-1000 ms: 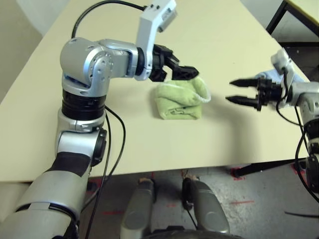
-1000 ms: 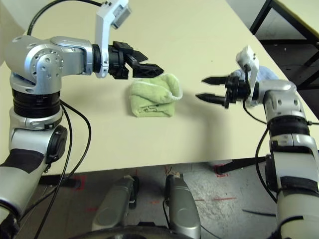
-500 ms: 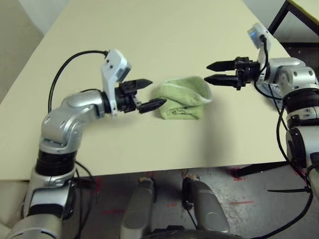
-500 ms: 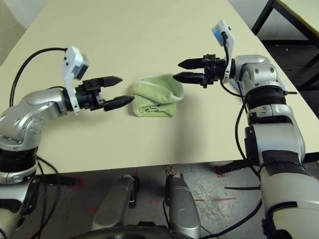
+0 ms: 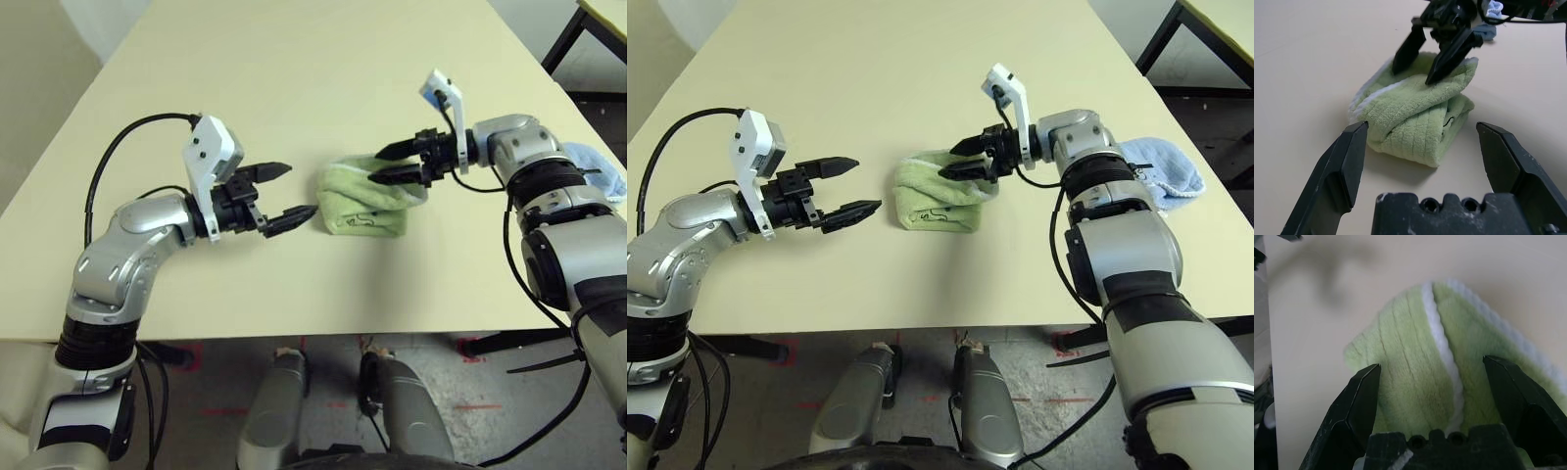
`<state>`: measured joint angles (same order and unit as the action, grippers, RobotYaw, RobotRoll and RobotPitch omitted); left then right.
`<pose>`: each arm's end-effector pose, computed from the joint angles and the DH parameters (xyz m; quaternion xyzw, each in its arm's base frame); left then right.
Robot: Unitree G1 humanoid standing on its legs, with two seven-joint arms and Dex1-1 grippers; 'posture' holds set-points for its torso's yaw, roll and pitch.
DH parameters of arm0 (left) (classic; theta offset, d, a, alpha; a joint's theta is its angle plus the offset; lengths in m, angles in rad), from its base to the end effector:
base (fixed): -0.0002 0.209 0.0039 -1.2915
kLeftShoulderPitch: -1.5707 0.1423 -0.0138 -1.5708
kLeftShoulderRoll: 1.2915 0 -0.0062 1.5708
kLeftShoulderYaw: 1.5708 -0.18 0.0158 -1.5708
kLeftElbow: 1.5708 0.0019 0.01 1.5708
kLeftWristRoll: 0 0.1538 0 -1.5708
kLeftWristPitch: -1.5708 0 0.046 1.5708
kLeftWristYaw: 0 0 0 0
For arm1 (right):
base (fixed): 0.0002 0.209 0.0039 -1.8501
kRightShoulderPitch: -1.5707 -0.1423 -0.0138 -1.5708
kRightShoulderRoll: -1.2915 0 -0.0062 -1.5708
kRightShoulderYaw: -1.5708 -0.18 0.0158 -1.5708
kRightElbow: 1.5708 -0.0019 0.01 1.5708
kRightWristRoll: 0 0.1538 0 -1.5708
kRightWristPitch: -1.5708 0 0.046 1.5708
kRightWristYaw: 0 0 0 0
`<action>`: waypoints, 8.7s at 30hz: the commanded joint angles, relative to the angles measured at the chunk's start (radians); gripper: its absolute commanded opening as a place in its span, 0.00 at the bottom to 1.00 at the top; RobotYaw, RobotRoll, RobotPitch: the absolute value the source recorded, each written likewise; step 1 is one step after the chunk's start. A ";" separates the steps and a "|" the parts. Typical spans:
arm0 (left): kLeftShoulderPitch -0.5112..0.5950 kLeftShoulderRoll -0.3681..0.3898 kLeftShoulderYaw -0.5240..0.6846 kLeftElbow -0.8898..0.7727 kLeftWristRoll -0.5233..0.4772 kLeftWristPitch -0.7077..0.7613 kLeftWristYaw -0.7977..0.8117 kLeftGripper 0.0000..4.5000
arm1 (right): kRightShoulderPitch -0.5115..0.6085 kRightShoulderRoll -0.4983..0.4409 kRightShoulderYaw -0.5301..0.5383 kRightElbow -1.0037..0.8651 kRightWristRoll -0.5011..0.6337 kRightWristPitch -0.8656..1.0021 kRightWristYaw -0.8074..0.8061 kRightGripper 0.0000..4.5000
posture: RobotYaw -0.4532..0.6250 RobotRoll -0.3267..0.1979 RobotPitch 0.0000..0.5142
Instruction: Fold the towel and set it aside.
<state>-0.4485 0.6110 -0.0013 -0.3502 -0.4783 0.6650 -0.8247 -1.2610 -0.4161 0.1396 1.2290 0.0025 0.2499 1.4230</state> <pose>0.2572 0.1922 0.2116 0.1198 0.0101 -0.4905 0.8631 0.3889 -0.2013 0.2060 -0.0964 0.2211 0.5807 0.7775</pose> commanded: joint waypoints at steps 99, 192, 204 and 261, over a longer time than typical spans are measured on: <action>-0.385 -0.368 -0.258 0.690 0.257 -0.060 0.084 0.00 | 0.328 -0.002 -0.142 -0.316 0.095 -0.092 -0.116 0.00 | 0.56 0.62 0.27; -0.320 -0.376 0.628 0.470 -0.231 0.478 0.551 0.01 | 0.481 -0.186 -0.168 -0.475 0.222 -0.205 -0.033 1.00 | 0.57 0.62 0.29; -0.196 -0.301 0.922 0.341 -0.351 0.381 0.805 0.01 | 0.357 -0.133 -0.149 -0.286 0.177 -0.308 -0.035 1.00 | 0.67 0.62 0.28; 0.317 0.256 0.703 0.135 -0.600 0.192 0.528 0.98 | 0.243 -0.094 -0.272 -0.115 0.183 -0.451 -0.319 1.00 | 0.69 0.62 0.29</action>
<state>-0.1179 0.8563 0.7391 -0.2076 -1.1885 0.9880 -0.1951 -0.9987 -0.5035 -0.0882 1.1002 0.1596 -0.1790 1.1775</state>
